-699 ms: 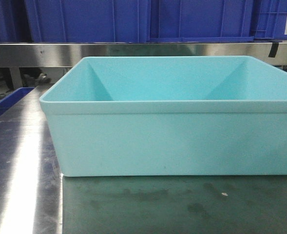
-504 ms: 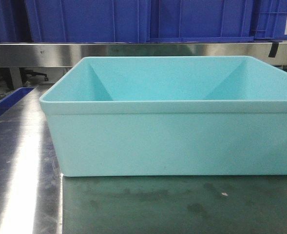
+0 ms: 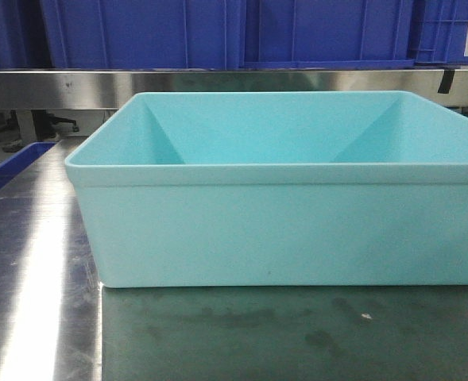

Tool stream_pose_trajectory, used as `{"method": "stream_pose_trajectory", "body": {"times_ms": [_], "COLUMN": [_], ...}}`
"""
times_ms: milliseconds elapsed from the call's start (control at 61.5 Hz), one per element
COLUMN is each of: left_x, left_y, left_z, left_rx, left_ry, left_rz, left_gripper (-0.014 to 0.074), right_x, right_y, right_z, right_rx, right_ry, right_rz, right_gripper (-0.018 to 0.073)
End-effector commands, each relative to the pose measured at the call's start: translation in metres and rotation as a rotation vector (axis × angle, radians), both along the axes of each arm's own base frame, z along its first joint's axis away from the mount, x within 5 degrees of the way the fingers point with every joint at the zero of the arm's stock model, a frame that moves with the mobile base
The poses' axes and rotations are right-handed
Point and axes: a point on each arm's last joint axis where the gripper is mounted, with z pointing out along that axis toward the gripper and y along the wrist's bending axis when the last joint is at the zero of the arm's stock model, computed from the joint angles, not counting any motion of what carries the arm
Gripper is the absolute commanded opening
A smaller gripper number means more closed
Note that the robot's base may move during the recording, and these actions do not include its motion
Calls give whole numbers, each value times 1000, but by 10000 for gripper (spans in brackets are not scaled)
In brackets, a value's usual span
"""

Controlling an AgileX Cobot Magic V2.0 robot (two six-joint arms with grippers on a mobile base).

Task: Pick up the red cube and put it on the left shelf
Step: 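Move the right gripper over the teal tub toward the red cube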

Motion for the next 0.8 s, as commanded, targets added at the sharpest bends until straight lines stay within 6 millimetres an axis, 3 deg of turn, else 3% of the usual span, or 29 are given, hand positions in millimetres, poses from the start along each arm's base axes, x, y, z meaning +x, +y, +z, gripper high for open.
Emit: {"method": "stream_pose_trajectory", "body": {"times_ms": [0, 244, 407, 472, 780], "left_x": [0, 0, 0, 0, 0], "left_y": [0, 0, 0, 0, 0], "left_z": [1, 1, 1, 1, 1], "left_rx": [-9, -9, -9, -9, -9], "left_ry": [-79, -79, -79, -79, -79], "left_rz": [2, 2, 2, 2, 2], "left_gripper": [102, 102, 102, 102, 102], "right_x": [-4, -5, -10, -13, -4], "right_y": [0, 0, 0, 0, 1], "right_z": [16, 17, 37, 49, 143], "right_rx": [-20, -21, -28, -28, -23], "right_ry": [-137, -159, -292, -285, -57], "right_rz": [-8, -9, -15, -12, 7], "right_gripper": [109, 109, 90, 40, 49]}}
